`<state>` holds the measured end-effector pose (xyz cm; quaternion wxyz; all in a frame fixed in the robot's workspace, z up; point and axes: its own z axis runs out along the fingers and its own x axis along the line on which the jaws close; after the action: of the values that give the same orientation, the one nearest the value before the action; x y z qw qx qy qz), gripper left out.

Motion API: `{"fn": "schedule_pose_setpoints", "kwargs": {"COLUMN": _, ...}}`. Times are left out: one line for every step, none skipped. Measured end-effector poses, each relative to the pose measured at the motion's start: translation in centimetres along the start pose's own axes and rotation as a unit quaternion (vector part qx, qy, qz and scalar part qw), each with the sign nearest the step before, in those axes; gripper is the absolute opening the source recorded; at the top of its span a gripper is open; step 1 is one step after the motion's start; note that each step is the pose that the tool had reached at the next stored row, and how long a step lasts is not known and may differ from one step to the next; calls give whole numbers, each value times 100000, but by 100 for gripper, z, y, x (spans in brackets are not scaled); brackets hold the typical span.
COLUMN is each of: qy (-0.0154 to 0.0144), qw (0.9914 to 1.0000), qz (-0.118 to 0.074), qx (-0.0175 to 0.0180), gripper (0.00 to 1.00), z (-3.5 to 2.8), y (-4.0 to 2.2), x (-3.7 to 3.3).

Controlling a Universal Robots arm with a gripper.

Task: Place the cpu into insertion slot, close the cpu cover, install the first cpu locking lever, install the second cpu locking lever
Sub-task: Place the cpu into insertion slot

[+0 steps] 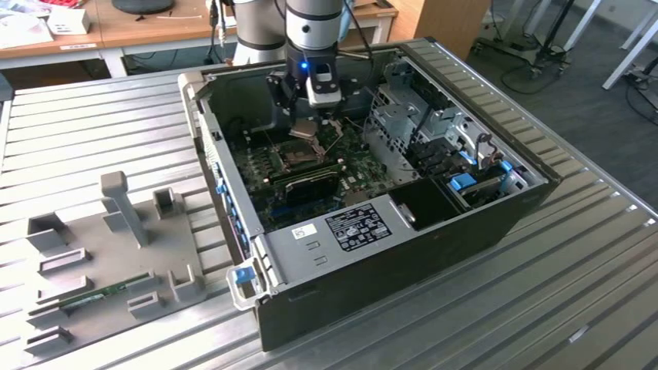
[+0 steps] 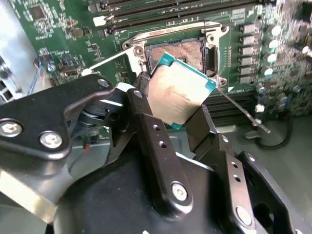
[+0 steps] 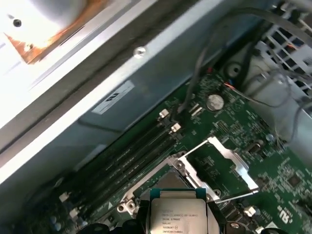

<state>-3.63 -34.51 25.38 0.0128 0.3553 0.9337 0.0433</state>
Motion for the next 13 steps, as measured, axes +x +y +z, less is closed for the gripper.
{"fn": "schedule_pose_setpoints", "kwargs": {"qy": -81, "qw": 99996, "qz": 890, "qx": -5, "gripper": 54, "z": 1, "y": 0, "x": 0}}
{"fn": "schedule_pose_setpoints", "kwargs": {"qy": -163, "qw": 99984, "qz": 1795, "qx": -13, "gripper": 54, "z": 2, "y": 0, "x": 0}}
{"fn": "schedule_pose_setpoints", "kwargs": {"qy": -241, "qw": 99964, "qz": 2681, "qx": -19, "gripper": 54, "z": 4, "y": 0, "x": 0}}
{"fn": "schedule_pose_setpoints", "kwargs": {"qy": -327, "qw": 99934, "qz": 3613, "qx": -26, "gripper": 54, "z": 5, "y": -1, "x": 0}}
{"fn": "schedule_pose_setpoints", "kwargs": {"qy": -413, "qw": 99895, "qz": 4555, "qx": -34, "gripper": 54, "z": 6, "y": -1, "x": 0}}
{"fn": "schedule_pose_setpoints", "kwargs": {"qy": -492, "qw": 99850, "qz": 5450, "qx": -38, "gripper": 54, "z": 7, "y": -1, "x": 0}}
{"fn": "schedule_pose_setpoints", "kwargs": {"qy": -574, "qw": 99797, "qz": 6344, "qx": -45, "gripper": 54, "z": 8, "y": -1, "x": 0}}
{"fn": "schedule_pose_setpoints", "kwargs": {"qy": -655, "qw": 99736, "qz": 7238, "qx": -51, "gripper": 54, "z": 9, "y": -1, "x": 0}}
{"fn": "schedule_pose_setpoints", "kwargs": {"qy": -735, "qw": 99666, "qz": 8132, "qx": -60, "gripper": 54, "z": 11, "y": -1, "x": 0}}
{"fn": "schedule_pose_setpoints", "kwargs": {"qy": -814, "qw": 99589, "qz": 9019, "qx": -66, "gripper": 54, "z": 12, "y": -1, "x": 0}}
{"fn": "schedule_pose_setpoints", "kwargs": {"qy": -897, "qw": 99503, "qz": 9919, "qx": -67, "gripper": 54, "z": 12, "y": -1, "x": 0}}
{"fn": "schedule_pose_setpoints", "kwargs": {"qy": -984, "qw": 99401, "qz": 10885, "qx": -78, "gripper": 54, "z": 14, "y": -1, "x": 0}}
{"fn": "schedule_pose_setpoints", "kwargs": {"qy": -1064, "qw": 99298, "qz": 11780, "qx": -84, "gripper": 54, "z": 15, "y": -1, "x": 0}}
